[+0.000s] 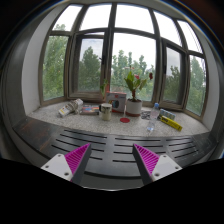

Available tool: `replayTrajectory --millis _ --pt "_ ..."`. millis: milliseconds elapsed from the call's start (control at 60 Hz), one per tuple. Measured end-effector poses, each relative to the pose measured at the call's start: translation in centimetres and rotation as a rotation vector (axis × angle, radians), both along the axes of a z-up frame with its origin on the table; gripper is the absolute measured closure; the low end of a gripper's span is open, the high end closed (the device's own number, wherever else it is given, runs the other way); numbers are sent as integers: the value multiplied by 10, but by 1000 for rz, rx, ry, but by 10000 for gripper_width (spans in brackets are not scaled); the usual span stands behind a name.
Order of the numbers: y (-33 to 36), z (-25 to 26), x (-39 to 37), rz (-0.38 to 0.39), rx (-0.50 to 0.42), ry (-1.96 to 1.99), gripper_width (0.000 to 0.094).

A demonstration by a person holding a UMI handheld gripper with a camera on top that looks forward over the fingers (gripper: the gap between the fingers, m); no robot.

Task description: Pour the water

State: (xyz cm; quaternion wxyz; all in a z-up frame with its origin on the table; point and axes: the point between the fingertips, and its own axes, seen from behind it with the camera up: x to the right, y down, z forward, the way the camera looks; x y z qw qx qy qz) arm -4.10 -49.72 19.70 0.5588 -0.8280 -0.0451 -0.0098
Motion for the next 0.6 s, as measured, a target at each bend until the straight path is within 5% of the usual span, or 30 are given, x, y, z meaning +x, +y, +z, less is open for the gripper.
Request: replayTrajectory --millis 267,600 --pt "43 -75 121 -118 -70 -60 82" --pt "218 -104 261 -160 45 -44 82"
